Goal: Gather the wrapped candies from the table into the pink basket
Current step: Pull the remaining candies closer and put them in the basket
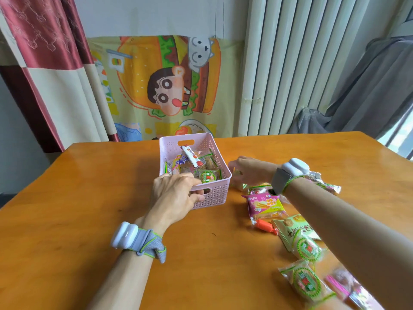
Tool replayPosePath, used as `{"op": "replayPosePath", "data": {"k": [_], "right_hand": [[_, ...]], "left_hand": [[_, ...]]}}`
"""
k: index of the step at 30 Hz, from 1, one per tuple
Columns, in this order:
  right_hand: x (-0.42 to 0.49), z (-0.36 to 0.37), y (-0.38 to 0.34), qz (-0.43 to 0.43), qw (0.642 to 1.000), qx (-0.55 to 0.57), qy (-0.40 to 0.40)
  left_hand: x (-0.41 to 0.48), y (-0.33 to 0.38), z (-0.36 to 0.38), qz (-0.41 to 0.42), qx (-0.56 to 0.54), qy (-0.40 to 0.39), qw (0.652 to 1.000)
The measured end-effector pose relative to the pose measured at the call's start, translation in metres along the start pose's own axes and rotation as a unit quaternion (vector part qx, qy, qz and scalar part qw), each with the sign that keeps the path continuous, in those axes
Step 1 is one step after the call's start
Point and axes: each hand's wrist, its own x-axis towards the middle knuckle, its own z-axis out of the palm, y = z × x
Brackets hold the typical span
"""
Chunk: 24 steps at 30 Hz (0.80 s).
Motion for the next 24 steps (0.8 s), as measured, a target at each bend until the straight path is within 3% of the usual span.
{"op": "replayPosePath", "data": {"k": [4,8,12,18,24], "right_hand": [[-0.01,0.008,-0.006,0.001,0.998,-0.057,-0.009],[-0.011,0.01,-0.006,0.002,1.0,-0.028,0.01],[-0.008,0.0,0.001,0.014,0.994,0.049,0.094],[0.014,-0.038,-0.005,0.027,0.956,0.145,0.252],[0.044,-0.057,-0.035,-0.025,0.959,0.133,0.25]], "left_hand": [[0.0,0.002,-0.001,0.001,-0.002,0.0,1.0],[0.0,0.001,0.0,0.003,-0.003,-0.003,1.0],[0.001,-0.001,-0.001,0.005,-0.01,-0.01,1.0],[0.001,0.001,-0.002,0.009,-0.024,-0.037,0.999],[0.001,0.004,-0.004,0.014,-0.031,-0.05,0.998]]}}
